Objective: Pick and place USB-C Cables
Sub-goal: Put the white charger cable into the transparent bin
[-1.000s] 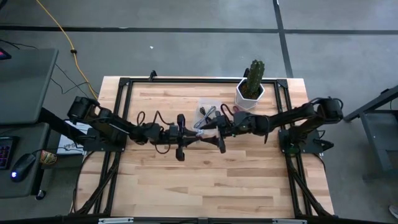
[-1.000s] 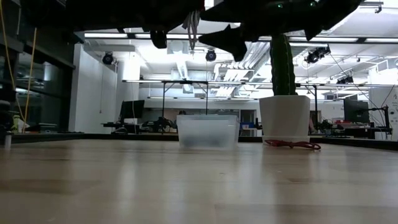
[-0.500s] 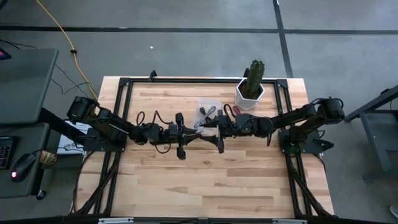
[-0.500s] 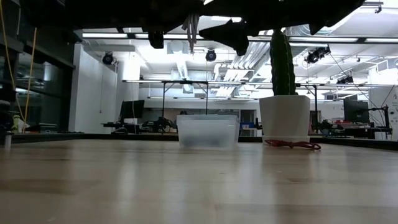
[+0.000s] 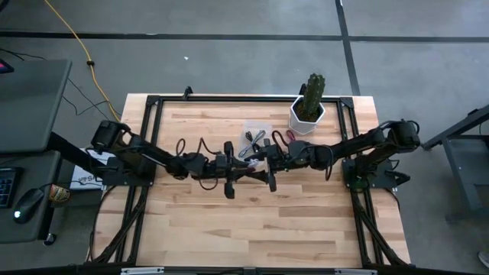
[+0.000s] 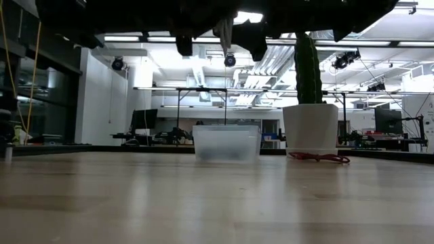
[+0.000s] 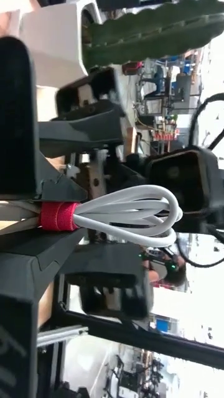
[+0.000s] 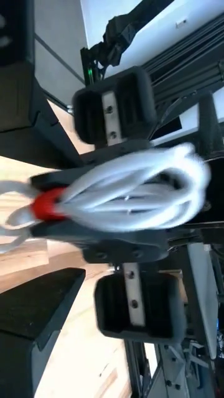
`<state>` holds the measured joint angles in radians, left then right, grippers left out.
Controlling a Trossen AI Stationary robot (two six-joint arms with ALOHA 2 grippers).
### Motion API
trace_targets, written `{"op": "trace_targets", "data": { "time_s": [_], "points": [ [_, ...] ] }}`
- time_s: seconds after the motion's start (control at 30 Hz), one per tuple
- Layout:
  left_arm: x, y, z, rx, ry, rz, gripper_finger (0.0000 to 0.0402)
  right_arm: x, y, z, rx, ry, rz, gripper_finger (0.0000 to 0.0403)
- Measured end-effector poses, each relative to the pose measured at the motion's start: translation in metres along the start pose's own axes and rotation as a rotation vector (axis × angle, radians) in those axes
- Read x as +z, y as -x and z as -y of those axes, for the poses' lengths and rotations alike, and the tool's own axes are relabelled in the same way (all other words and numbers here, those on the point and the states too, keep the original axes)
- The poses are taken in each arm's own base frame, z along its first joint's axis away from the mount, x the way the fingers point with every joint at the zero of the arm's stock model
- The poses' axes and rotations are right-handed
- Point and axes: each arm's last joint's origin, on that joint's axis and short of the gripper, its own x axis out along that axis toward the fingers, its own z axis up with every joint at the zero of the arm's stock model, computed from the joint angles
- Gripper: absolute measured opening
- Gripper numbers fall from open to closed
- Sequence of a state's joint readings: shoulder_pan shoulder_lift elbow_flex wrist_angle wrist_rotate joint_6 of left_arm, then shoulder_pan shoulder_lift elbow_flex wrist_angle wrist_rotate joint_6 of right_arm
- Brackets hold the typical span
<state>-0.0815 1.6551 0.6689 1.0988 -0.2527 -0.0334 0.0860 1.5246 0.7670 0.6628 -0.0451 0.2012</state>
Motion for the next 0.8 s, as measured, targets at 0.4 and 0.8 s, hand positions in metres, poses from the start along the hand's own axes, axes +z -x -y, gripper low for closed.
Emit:
{"op": "trace_targets", "data": {
  "time_s": [0.4,0.8],
  "points": [
    [-0.0016,-0.0017,-0.0007,0.004,0.000,0.000,0.0021,-0.0009,-0.0001,-0.0001,0.008,0.023,-0.010,0.0261],
    [-0.0015,-0.0017,-0.0007,0.004,-0.008,0.000,0.0021,-0.0060,0.0001,-0.0008,0.055,0.022,-0.069,0.0261]
  ]
}}
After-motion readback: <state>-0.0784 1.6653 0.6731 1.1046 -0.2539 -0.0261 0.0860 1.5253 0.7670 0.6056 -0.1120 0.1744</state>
